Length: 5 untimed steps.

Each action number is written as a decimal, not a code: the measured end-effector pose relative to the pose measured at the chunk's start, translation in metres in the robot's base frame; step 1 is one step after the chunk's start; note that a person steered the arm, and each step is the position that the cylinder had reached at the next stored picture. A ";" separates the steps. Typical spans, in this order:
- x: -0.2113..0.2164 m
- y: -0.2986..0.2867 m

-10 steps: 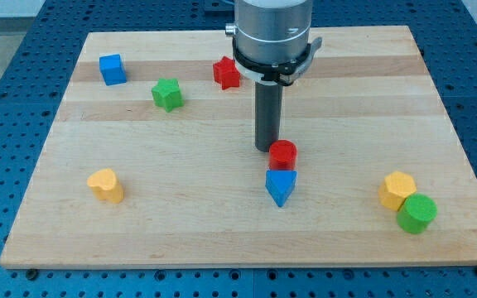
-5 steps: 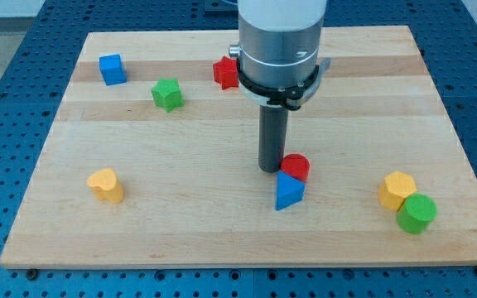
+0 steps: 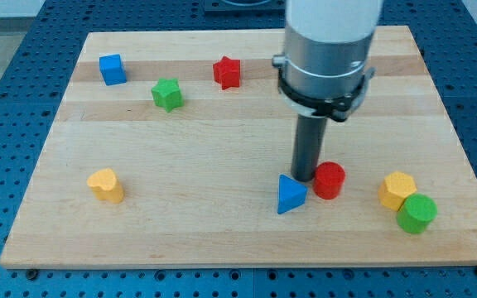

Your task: Move the red circle to the right of the blue triangle

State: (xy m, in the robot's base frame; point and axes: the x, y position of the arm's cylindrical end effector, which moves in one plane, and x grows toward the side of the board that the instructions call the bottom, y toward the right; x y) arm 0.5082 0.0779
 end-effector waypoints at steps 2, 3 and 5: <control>0.000 0.006; 0.000 -0.034; 0.000 -0.083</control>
